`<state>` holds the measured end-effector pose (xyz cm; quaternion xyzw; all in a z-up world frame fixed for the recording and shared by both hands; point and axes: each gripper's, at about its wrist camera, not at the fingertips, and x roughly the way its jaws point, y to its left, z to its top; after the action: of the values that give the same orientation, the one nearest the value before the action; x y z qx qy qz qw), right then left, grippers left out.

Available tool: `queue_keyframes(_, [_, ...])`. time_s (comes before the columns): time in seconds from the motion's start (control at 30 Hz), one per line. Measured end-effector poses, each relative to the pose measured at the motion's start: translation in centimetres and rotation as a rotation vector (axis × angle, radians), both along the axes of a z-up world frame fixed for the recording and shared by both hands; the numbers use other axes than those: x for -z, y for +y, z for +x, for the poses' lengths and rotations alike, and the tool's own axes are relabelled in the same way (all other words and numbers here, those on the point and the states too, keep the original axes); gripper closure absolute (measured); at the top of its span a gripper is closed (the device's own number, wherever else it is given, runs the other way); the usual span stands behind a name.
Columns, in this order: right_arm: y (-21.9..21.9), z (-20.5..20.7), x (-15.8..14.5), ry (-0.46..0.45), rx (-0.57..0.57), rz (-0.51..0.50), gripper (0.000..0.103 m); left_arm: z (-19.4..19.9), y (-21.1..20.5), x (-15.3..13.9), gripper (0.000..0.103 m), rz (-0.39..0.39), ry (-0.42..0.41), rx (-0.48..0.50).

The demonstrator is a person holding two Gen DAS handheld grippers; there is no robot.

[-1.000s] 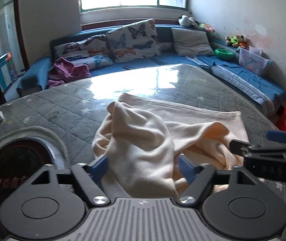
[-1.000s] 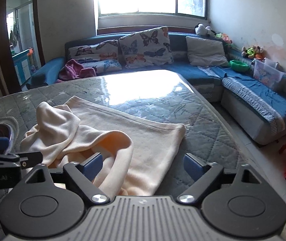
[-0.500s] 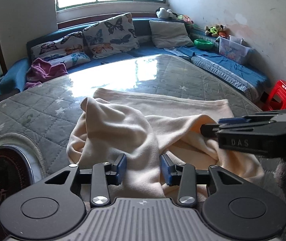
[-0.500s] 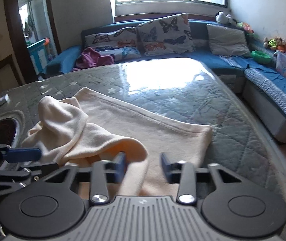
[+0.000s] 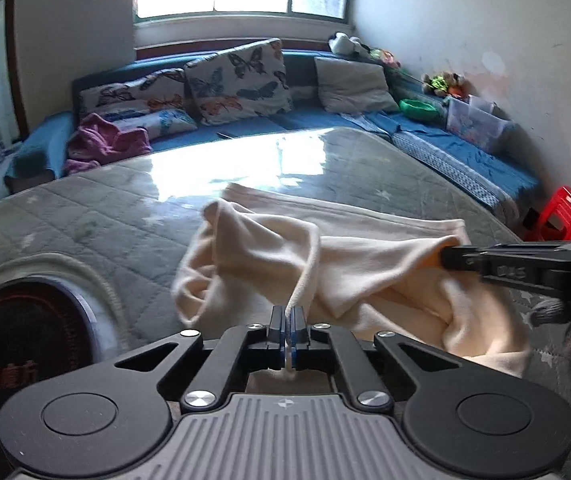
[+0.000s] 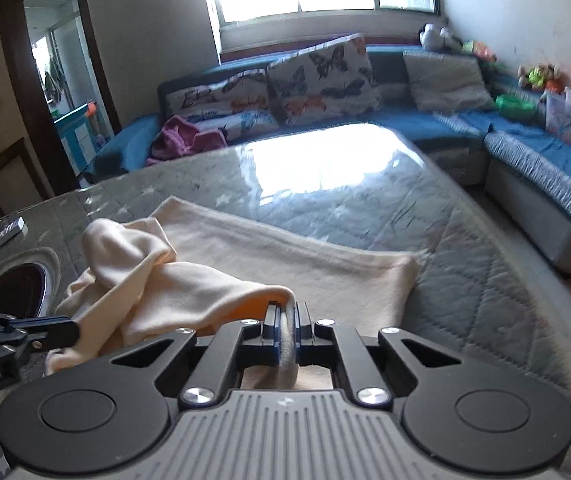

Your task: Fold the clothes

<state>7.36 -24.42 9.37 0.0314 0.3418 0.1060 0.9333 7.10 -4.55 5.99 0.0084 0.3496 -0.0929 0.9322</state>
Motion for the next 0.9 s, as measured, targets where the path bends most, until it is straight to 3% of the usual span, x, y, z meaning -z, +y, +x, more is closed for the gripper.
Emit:
queue_keyframes(0.3, [-2.5, -5.3, -3.2, -0.104, 0.067, -0.055, 0.098, -5.0, 5.2, -2.3, 0.101, -0.031, -0.05, -0.13])
queue_keyframes(0.53, [-4.0, -9.7, -3.7, -0.149, 0.116, -0.108, 0.098, -9.9, 8.9, -3.6, 0.103, -0.039, -0.076, -0.207])
queue_keyframes(0.77, [-5.2, -12.3, -2.1, -0.108, 0.162, -0.112, 0.098, -10.4, 9.4, -3.5, 0.101, -0.058, -0.051, -0.197])
queue_keyframes(0.87, [-5.3, -13.0, -1.0, -0.077, 0.169, -0.11, 0.098, -9.9, 9.1, -3.4, 0.096, -0.069, -0.04, -0.182])
queue_keyframes(0.9, [-5.5, -13.2, -0.6, -0.064, 0.17, -0.107, 0.098, -9.5, 8.9, -3.3, 0.088, -0.072, -0.036, -0.179])
